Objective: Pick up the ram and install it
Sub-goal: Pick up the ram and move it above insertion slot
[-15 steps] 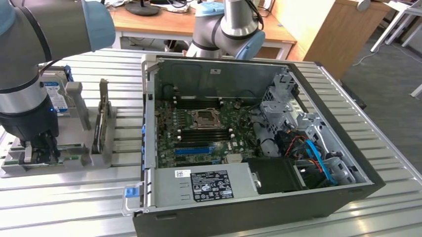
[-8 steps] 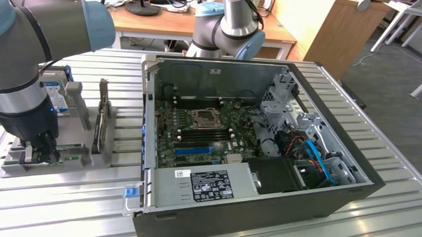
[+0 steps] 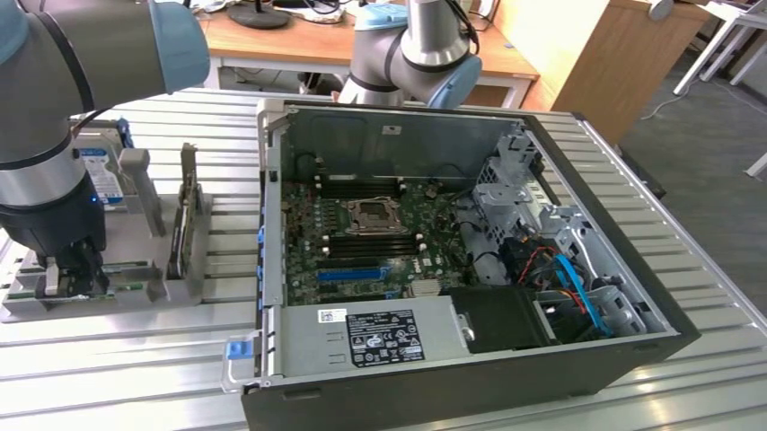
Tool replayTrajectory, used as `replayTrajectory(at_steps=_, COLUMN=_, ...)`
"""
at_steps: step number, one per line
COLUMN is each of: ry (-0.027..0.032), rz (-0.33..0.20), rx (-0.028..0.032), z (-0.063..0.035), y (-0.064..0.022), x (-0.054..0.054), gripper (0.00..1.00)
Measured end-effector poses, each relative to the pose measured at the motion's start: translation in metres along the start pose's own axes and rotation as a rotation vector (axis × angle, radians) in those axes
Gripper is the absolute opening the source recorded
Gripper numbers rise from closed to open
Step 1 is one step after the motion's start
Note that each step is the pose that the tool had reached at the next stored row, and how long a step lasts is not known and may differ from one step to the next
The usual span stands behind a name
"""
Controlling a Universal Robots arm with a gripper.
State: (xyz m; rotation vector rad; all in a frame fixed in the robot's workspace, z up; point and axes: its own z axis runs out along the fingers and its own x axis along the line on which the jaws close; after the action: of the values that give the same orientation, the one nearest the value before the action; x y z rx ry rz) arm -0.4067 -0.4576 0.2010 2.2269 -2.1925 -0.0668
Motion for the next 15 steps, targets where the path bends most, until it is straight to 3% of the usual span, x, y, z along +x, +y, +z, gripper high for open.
replayTrajectory(at_steps=7, ry=-0.0001, rz=0.0, rx=0.0002, z=-0.0002, y=0.0, x=0.0, gripper=0.12)
replayTrajectory(at_steps=15, ry=0.0, rz=0.0, rx=0.0, z=-0.0086, y=0.0003, x=-0.0002, gripper=0.12)
